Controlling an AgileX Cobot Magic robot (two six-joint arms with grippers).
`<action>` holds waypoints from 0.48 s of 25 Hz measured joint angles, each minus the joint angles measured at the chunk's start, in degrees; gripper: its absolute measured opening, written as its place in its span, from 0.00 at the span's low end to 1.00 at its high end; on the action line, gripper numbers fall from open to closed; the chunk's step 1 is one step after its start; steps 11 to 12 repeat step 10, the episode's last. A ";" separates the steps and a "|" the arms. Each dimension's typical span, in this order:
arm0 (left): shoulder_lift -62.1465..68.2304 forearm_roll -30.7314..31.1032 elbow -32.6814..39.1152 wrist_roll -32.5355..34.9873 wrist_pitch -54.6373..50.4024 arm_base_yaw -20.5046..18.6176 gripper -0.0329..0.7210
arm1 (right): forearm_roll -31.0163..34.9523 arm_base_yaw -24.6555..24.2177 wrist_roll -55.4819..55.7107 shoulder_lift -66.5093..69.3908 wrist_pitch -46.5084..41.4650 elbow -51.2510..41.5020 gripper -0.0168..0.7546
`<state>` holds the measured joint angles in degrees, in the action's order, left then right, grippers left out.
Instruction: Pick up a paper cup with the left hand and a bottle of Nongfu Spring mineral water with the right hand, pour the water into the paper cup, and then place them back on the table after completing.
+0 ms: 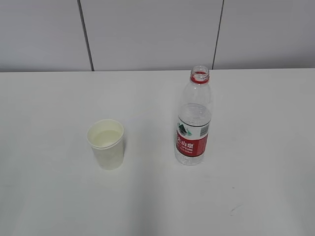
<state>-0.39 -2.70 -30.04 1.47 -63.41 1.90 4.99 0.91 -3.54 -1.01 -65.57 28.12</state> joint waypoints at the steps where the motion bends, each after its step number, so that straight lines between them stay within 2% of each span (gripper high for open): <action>1: 0.00 0.00 0.00 0.00 0.00 0.00 0.65 | 0.00 0.00 0.00 0.00 0.00 0.00 0.78; 12: 0.00 0.00 0.00 0.00 0.00 0.00 0.65 | 0.00 0.00 0.00 0.00 0.00 0.00 0.78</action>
